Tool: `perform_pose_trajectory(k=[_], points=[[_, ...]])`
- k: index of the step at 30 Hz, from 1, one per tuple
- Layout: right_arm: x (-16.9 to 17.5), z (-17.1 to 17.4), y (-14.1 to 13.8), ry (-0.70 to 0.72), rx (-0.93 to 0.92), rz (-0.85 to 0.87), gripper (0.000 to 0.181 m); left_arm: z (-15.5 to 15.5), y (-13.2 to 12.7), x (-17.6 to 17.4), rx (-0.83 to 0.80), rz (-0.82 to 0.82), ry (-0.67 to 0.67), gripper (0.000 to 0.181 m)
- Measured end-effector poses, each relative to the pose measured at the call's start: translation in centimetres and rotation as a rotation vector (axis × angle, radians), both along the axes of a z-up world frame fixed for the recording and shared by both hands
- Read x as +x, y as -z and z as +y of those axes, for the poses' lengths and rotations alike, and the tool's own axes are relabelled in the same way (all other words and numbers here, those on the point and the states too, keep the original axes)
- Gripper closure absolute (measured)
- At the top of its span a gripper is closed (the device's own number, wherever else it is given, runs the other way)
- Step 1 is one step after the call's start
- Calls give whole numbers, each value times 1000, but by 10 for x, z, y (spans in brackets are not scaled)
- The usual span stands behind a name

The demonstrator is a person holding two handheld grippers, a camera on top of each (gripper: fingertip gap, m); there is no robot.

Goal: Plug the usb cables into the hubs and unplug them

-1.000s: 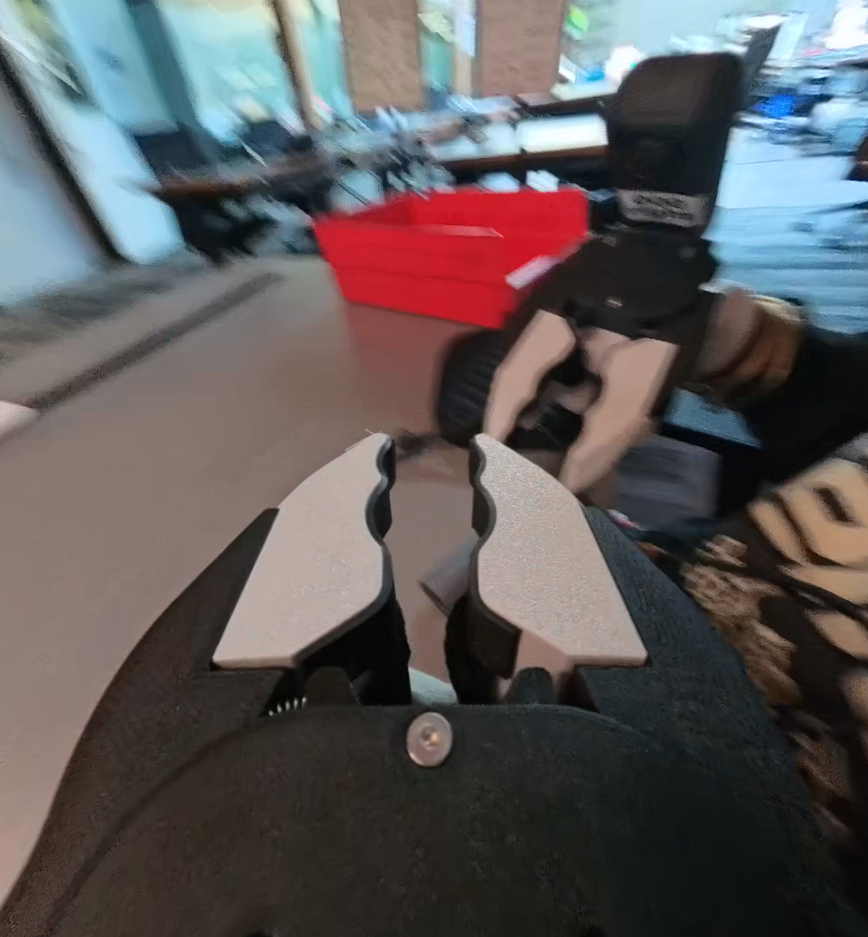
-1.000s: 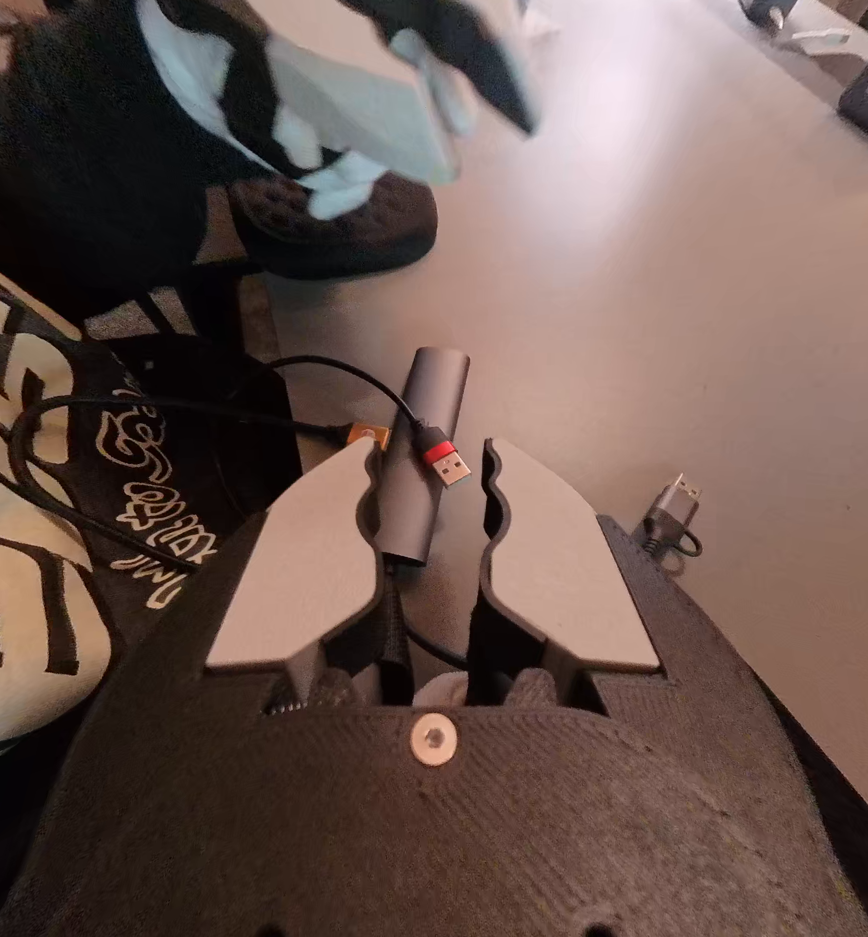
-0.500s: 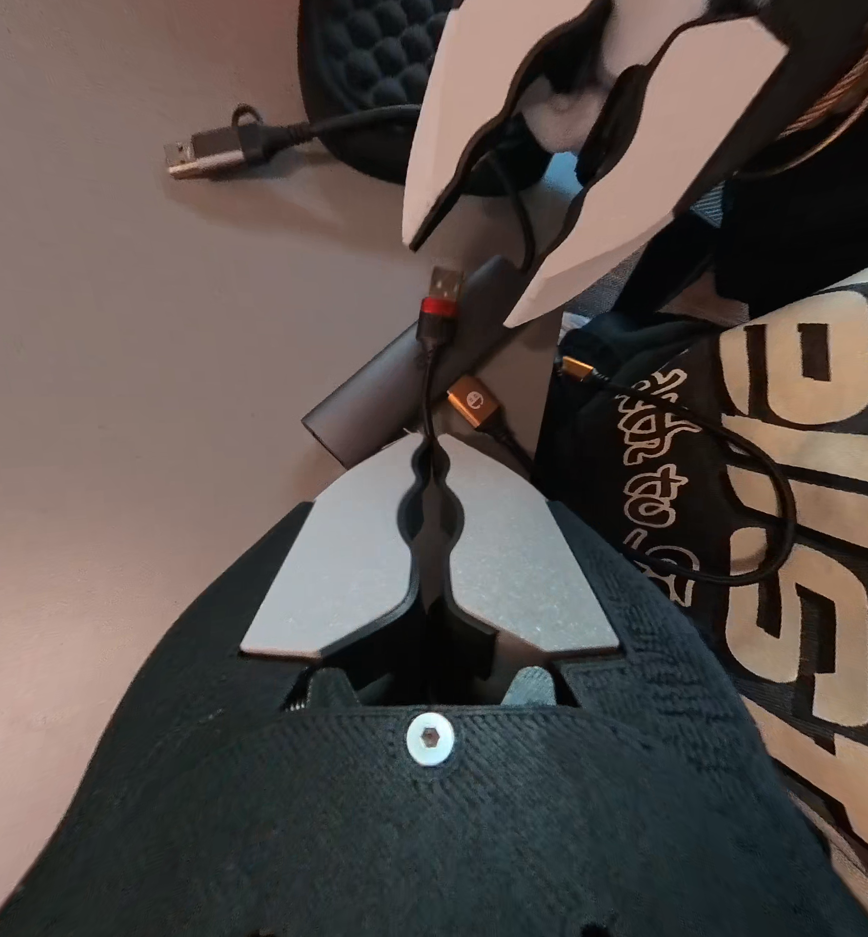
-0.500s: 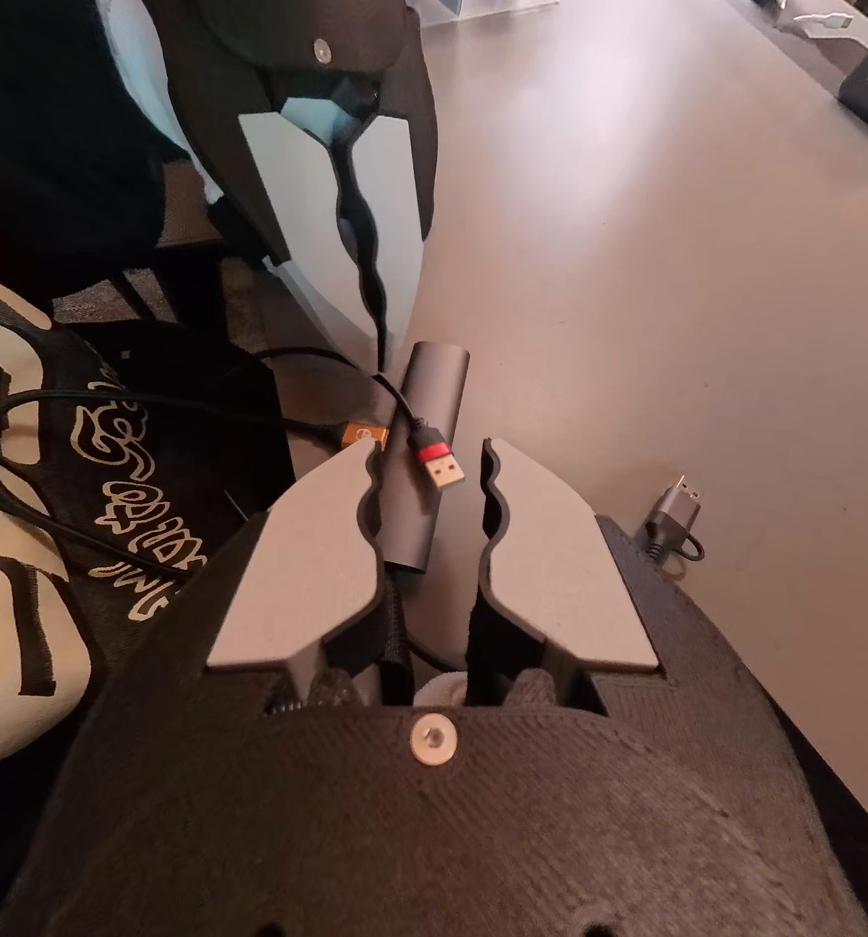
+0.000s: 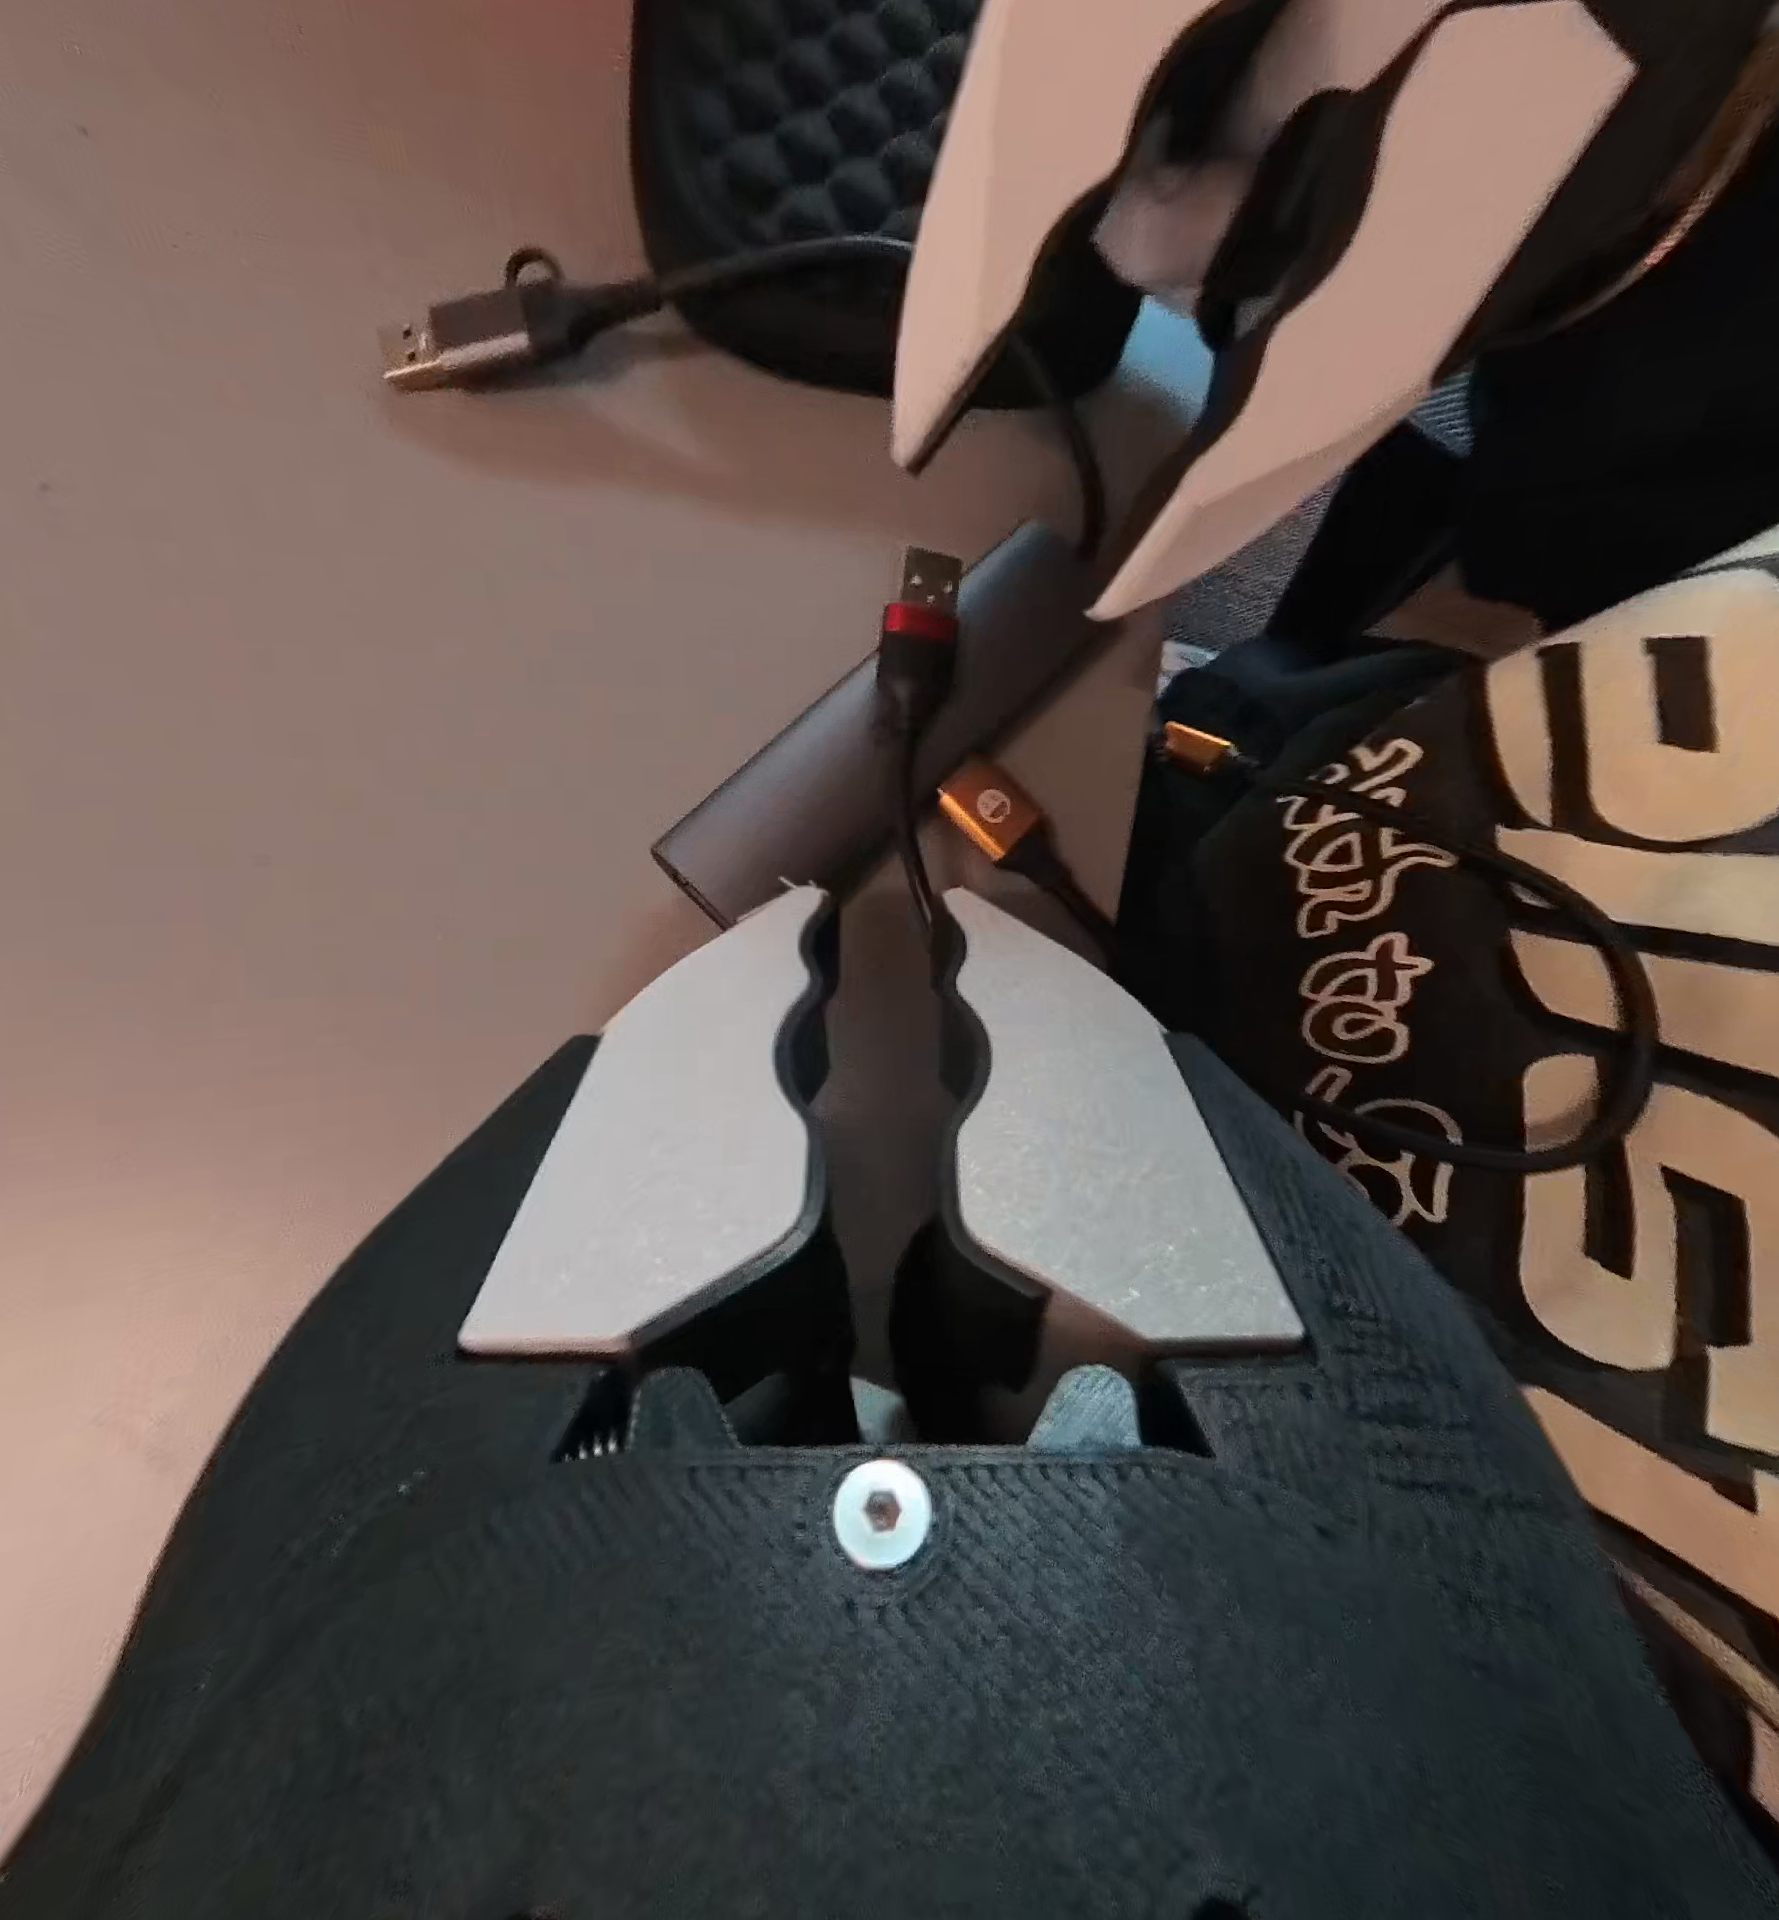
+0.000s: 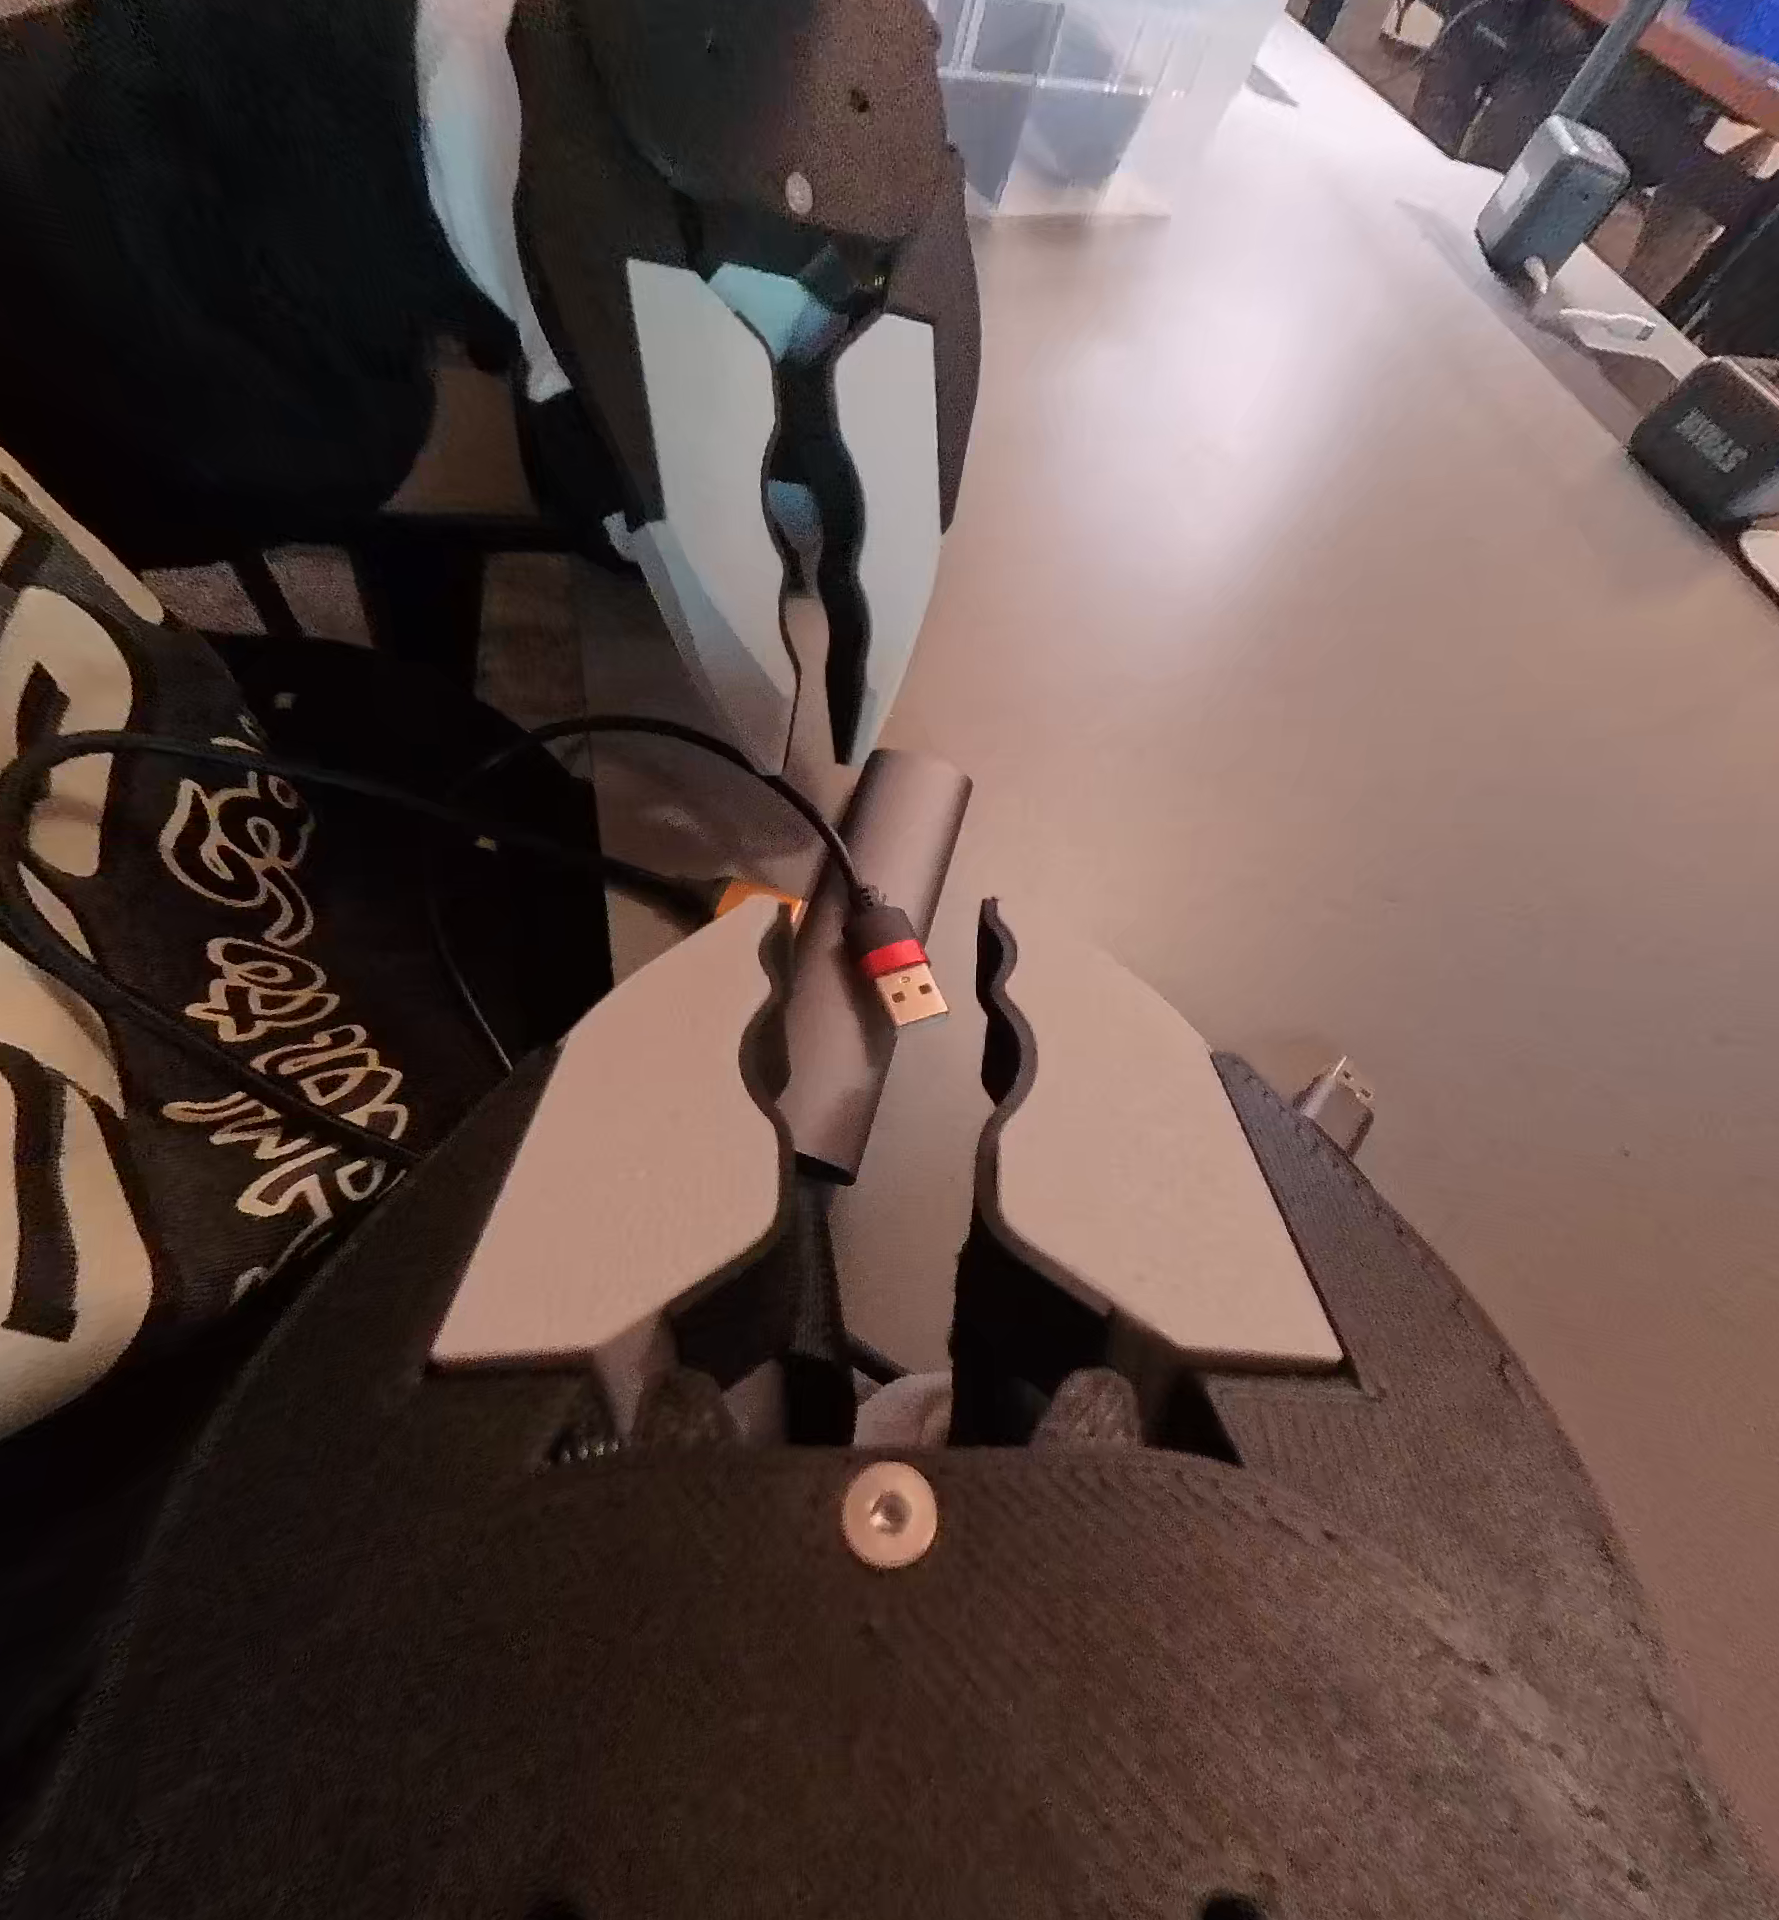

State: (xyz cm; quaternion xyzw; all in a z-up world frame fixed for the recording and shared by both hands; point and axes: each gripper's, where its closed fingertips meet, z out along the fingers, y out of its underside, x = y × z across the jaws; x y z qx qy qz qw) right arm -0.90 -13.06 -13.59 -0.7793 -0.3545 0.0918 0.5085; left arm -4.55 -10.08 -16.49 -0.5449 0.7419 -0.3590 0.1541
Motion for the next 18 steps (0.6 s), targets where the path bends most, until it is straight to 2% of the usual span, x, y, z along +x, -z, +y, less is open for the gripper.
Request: perform_pose_trajectory(k=[4,8,13,18], points=[[0,0,2,3,-7,-15,148,-3,4,2,-7,37,-28,164],[0,0,2,5,-9,-9,149,-7,13,0,34,83,5,176],[-1,-1,2,-10,0,-14,151,-15,-8,1,24,-64,89,178],[-8,-9,2,-81,-16,15,153,-14,-14,0,9,-104,93,178]])
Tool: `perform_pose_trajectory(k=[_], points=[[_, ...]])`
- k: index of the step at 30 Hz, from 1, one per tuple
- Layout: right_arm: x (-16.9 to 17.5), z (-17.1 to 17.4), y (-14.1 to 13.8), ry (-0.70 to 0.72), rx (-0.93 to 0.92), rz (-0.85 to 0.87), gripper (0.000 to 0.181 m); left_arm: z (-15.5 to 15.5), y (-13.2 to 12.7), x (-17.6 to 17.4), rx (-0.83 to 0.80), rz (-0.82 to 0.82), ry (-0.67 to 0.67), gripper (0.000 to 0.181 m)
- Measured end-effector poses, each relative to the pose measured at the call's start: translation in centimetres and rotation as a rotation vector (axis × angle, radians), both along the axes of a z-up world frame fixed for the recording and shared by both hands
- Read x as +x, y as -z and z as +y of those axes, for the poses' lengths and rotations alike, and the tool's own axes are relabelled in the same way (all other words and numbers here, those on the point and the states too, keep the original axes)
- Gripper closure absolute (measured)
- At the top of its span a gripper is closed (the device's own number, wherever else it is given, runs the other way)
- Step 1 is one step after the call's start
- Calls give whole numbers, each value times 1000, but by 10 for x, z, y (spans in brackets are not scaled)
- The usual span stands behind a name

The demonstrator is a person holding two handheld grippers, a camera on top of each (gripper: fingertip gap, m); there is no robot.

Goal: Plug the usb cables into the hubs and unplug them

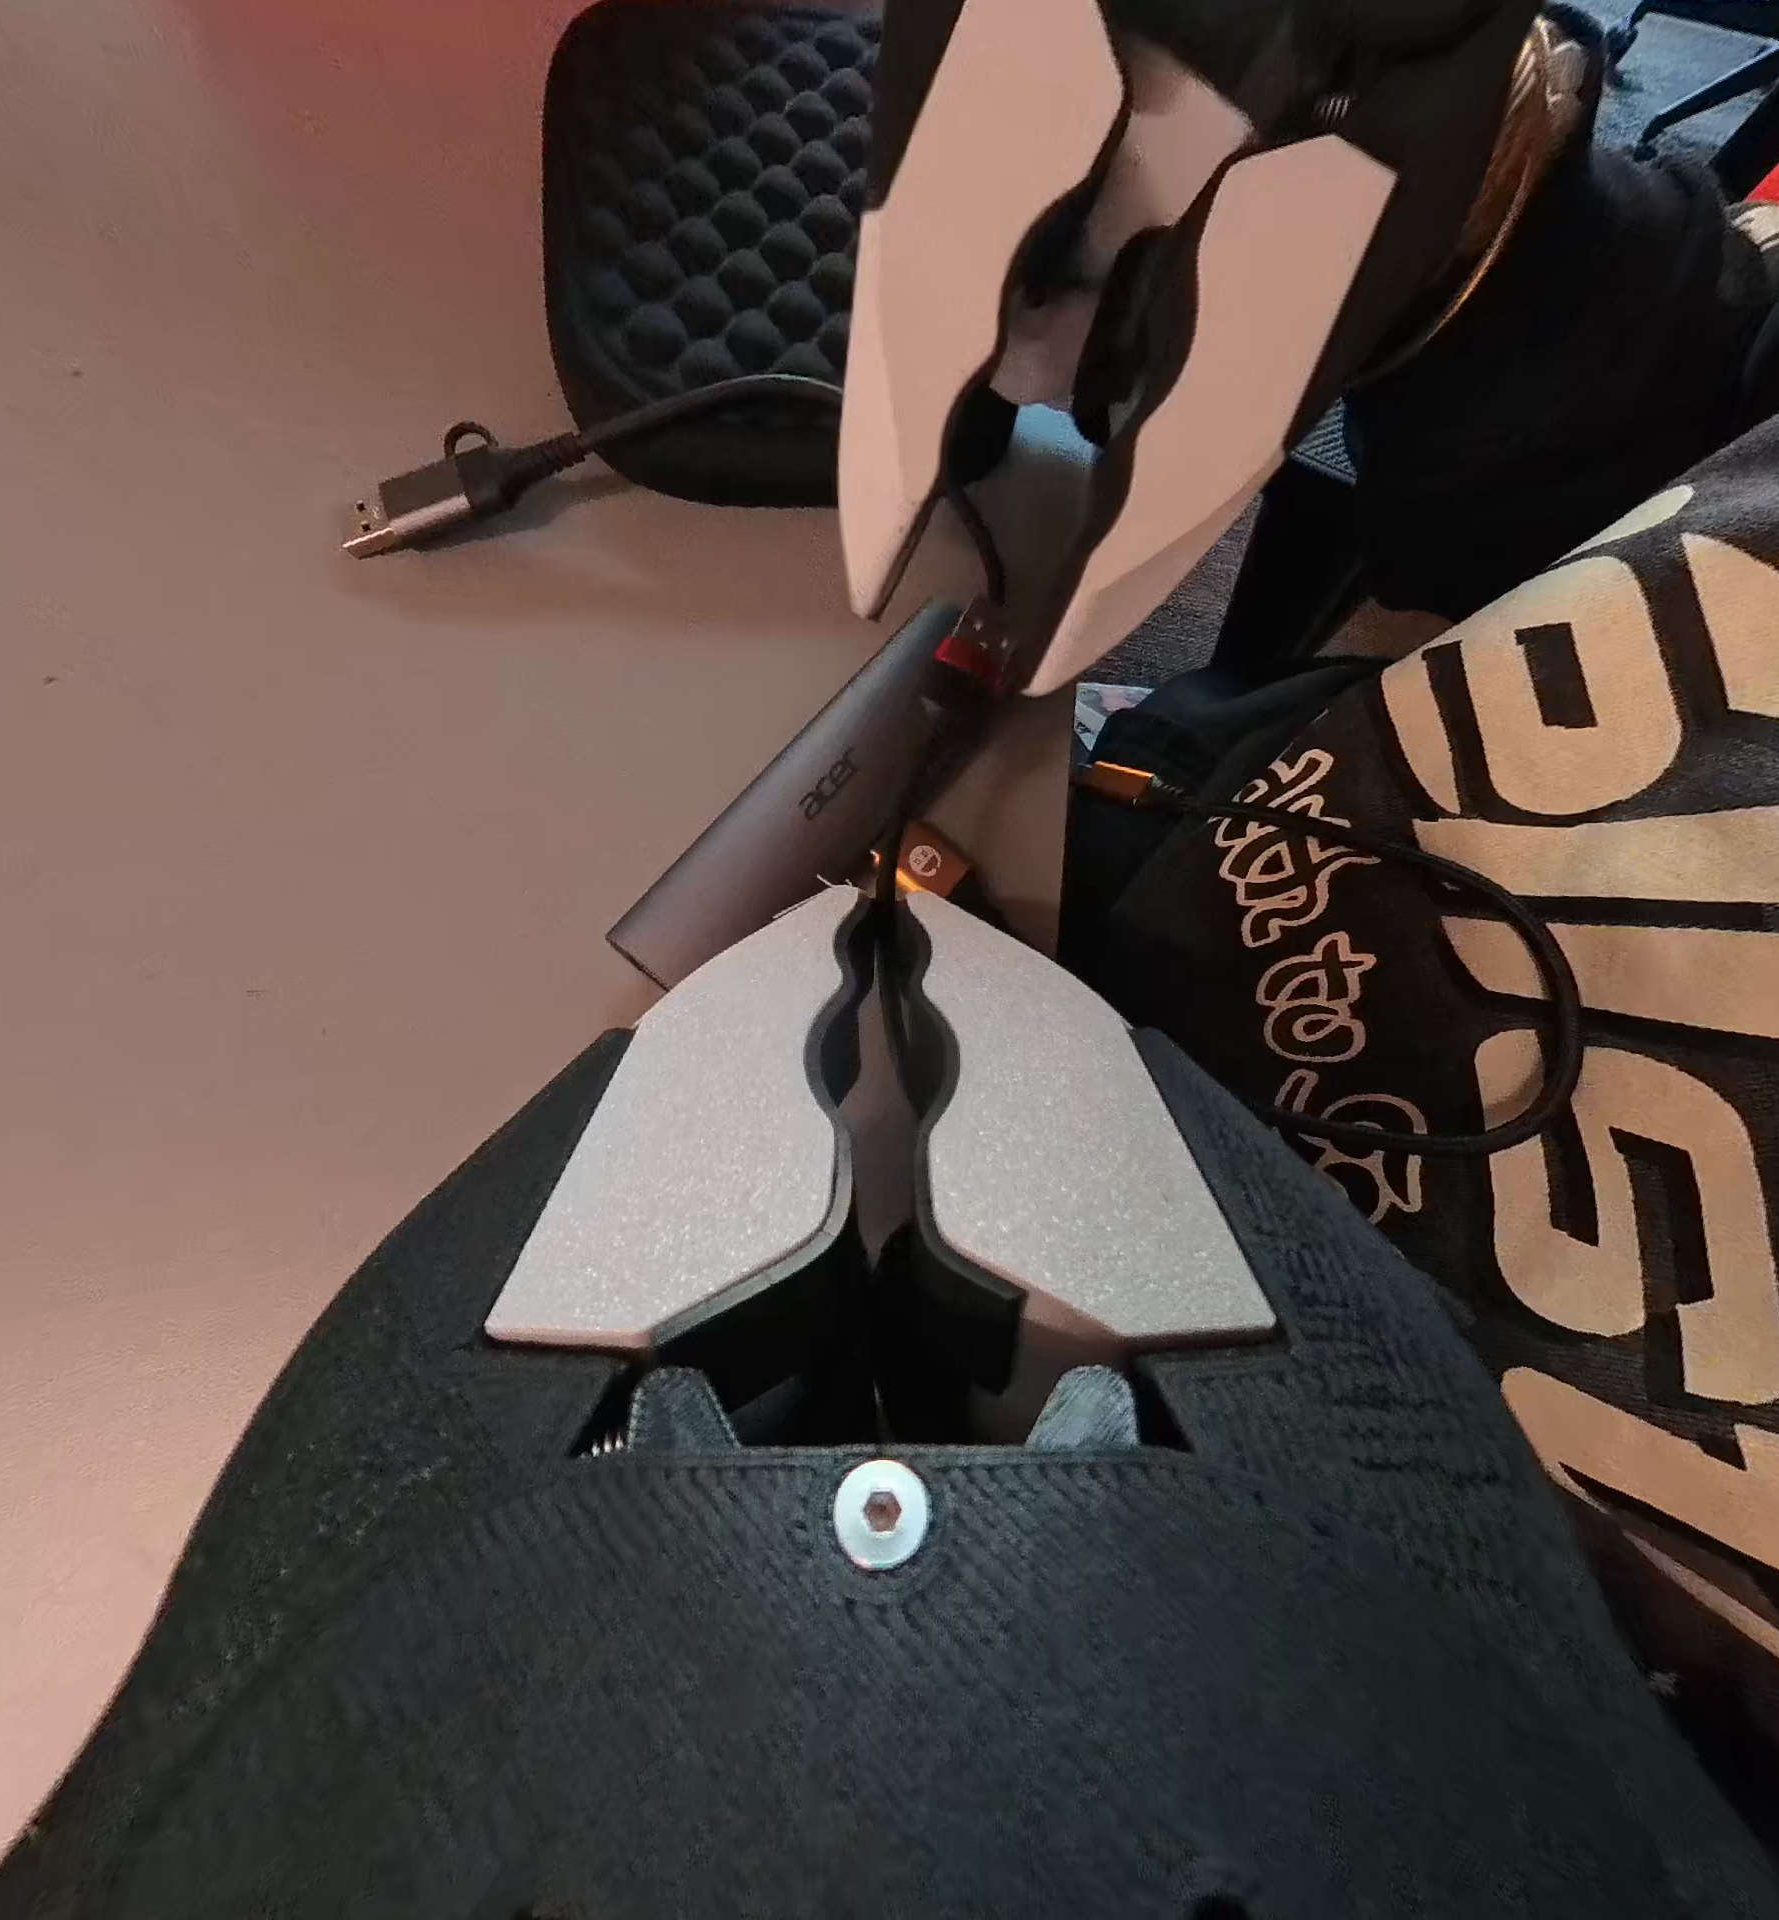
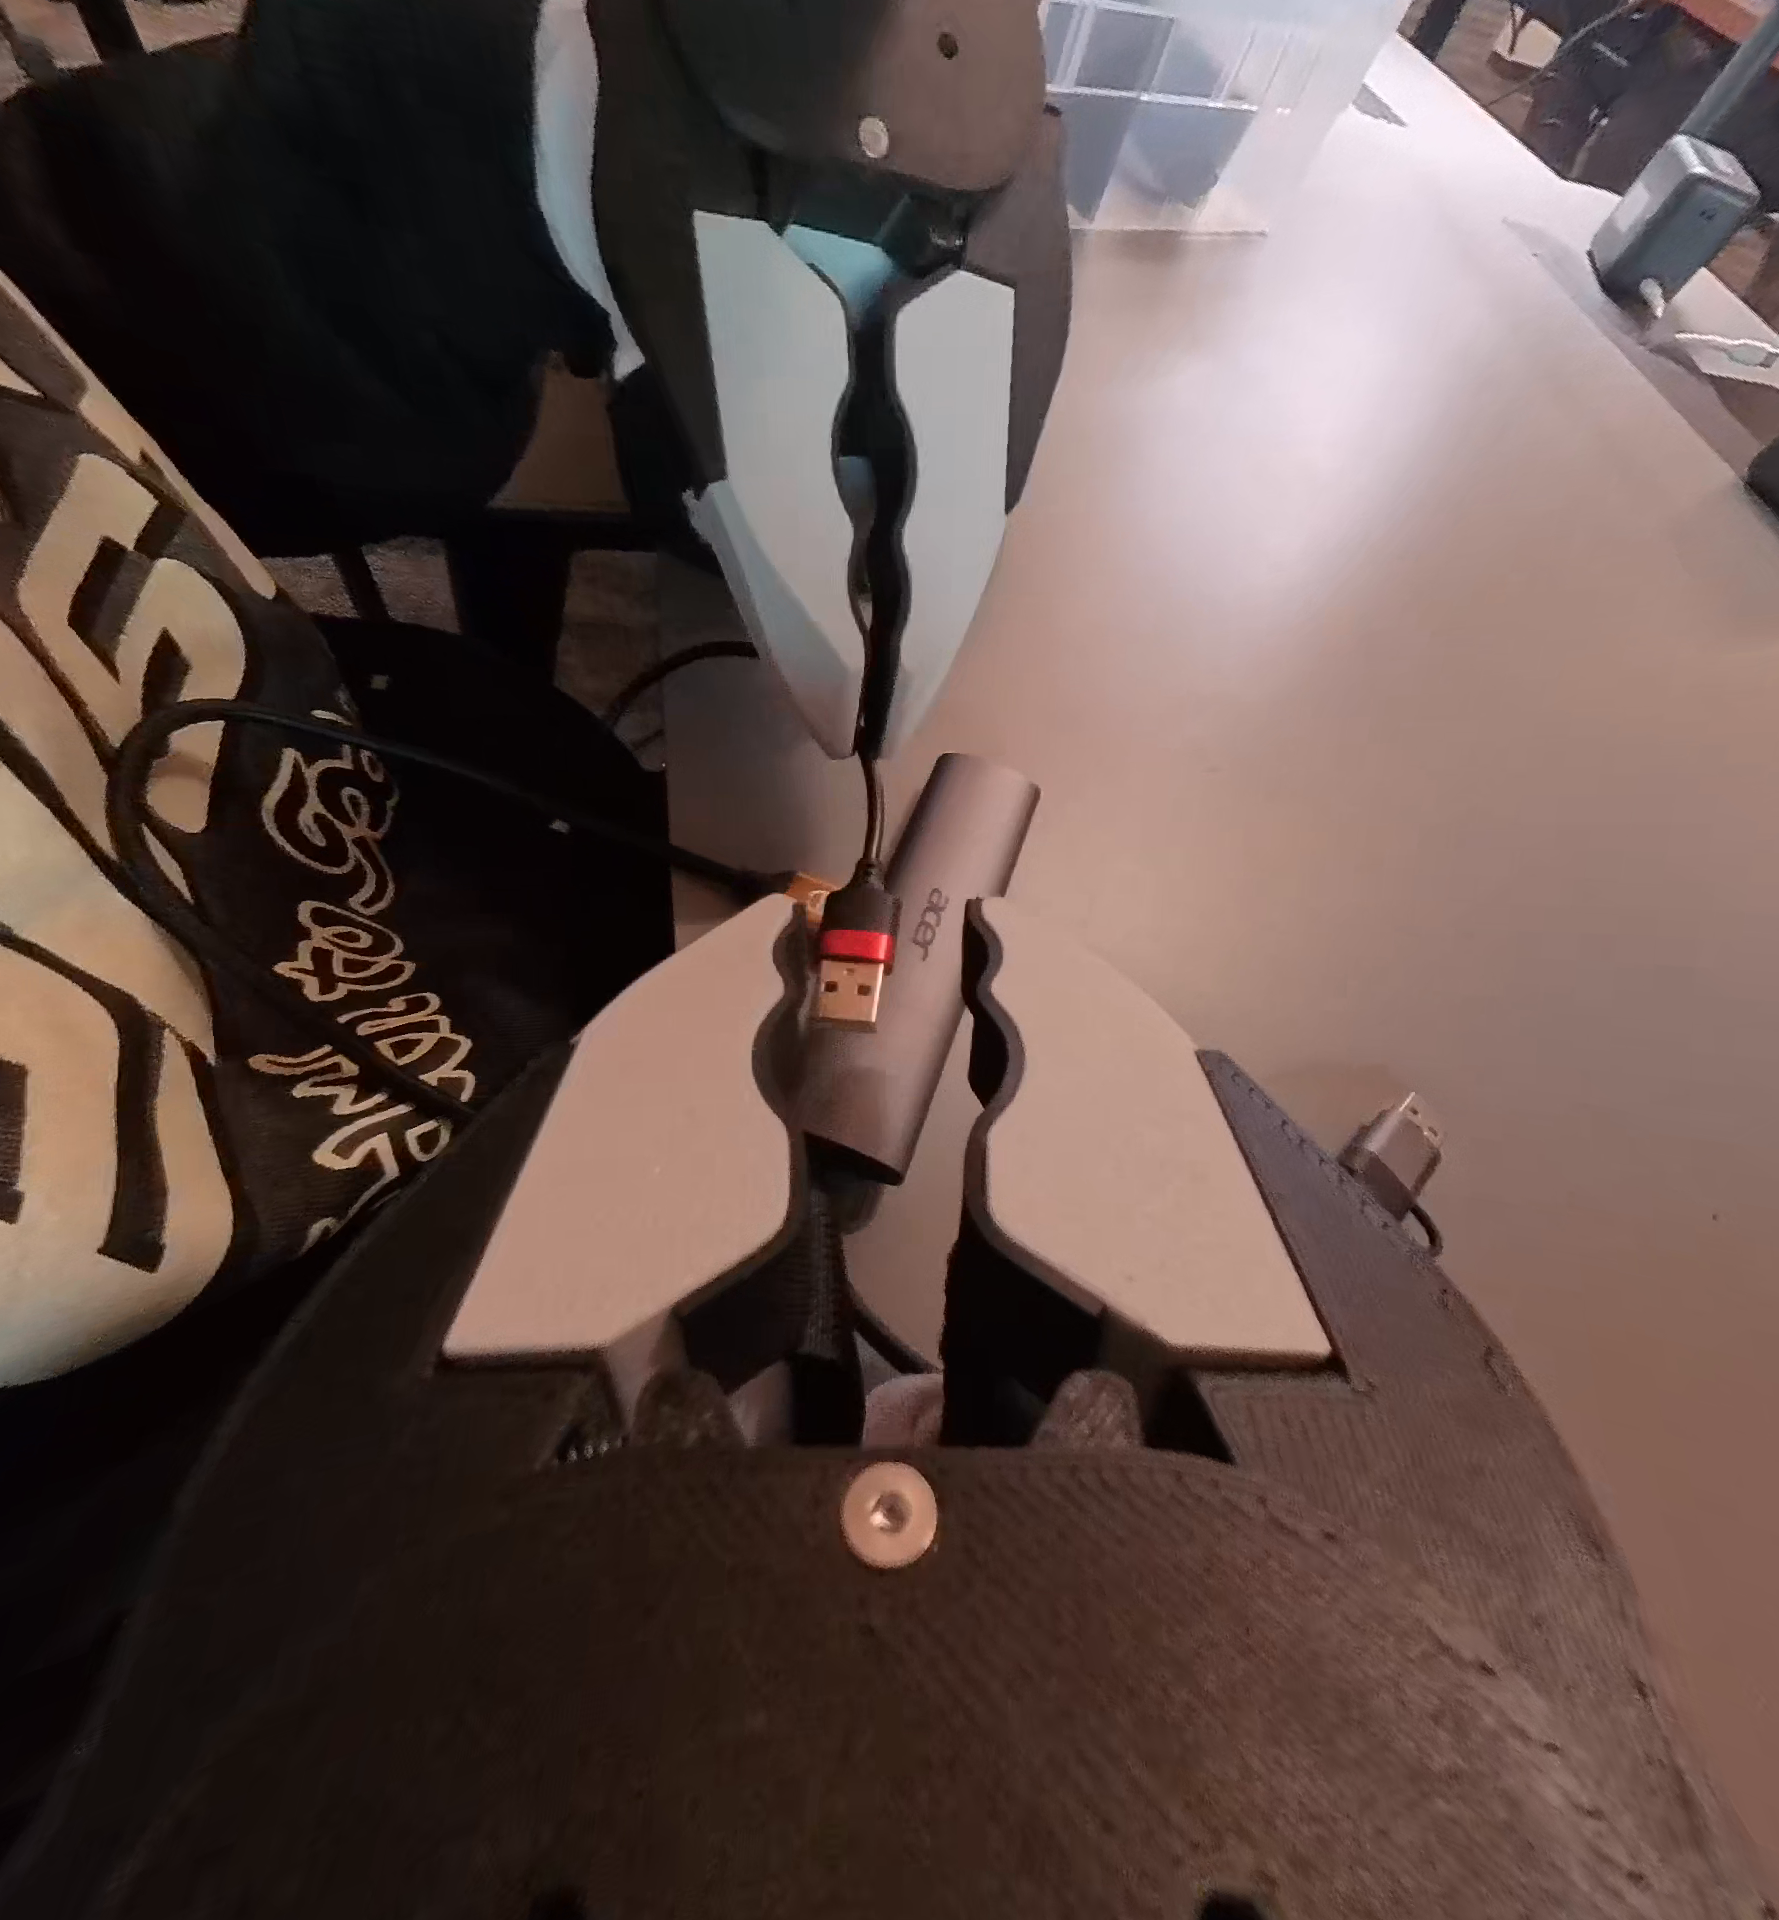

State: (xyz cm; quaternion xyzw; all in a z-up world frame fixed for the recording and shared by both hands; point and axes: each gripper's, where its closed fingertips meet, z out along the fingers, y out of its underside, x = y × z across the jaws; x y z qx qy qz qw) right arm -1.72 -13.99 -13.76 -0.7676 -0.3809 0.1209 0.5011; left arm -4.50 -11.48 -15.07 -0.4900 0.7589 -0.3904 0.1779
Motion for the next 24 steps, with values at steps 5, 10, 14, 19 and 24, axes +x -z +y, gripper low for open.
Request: perform_pose_trajectory(k=[5,10,14,19,24], points=[[-1,1,5,7,-7,-35,155,0,-3,0,-19,-13,-4,178],[-2,3,10,15,0,-91,166,0,-6,0,-40,-32,-4,178],[-2,1,-3,2,46,-12,166,-5,-27,-1,-80,-177,62,178],[-12,-12,-47,-111,200,253,166,25,-126,-14,-248,-904,-32,153],[-20,-21,-84,-202,327,524,166,25,-119,-4,-52,-1027,-53,112]])
